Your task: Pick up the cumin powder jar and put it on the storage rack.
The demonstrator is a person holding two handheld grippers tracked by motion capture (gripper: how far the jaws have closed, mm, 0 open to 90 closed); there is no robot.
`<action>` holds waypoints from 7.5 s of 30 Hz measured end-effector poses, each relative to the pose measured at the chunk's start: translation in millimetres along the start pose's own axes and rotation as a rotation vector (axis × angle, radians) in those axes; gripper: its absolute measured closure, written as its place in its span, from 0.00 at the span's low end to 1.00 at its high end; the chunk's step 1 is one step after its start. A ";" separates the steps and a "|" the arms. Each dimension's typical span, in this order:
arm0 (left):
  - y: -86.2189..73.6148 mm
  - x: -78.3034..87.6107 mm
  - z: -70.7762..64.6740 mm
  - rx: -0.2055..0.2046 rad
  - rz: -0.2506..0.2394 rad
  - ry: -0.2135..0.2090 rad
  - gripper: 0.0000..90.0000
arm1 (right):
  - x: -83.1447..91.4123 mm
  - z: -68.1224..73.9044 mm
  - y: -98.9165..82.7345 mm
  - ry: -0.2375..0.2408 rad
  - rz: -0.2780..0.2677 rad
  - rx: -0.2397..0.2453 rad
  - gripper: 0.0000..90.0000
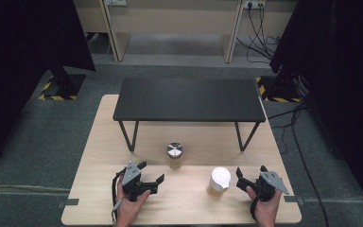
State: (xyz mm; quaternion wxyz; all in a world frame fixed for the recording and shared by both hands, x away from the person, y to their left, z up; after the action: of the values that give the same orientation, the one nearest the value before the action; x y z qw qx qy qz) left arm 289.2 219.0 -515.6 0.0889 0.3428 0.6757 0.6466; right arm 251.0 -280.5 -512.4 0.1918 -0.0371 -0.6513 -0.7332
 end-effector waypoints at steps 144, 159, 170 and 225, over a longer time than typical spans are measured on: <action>50.5 -41.4 -34.3 -0.127 0.000 -0.027 0.33 | 1.5 9.9 -2.5 0.033 0.001 0.059 0.01; 76.6 -1.6 -45.0 -0.162 -0.040 -0.022 0.33 | 1.1 11.7 -2.8 0.034 -0.001 0.067 0.01; 92.0 13.4 -53.4 -0.164 -0.033 -0.006 0.33 | 1.2 12.6 -3.1 0.034 -0.003 0.072 0.01; 245.3 16.7 -44.1 -0.199 -0.014 0.153 0.33 | 1.3 14.1 -3.6 0.041 -0.004 0.075 0.01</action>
State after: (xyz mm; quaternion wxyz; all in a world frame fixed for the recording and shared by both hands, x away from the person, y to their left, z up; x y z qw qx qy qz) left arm 337.2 175.4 -274.4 0.0752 0.2772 0.6152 0.7342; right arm 245.9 -266.8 -513.3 0.2050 -0.0136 -0.6743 -0.7093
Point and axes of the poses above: each handheld gripper's, and its own axes: x roughly backward along the jaws, y roughly out of its top, z roughly to its left, the point moved 6 cm from there along -x, roughly forward along the jaws, and after that the axes turned 3 degrees about y, right-handed, at the moved point
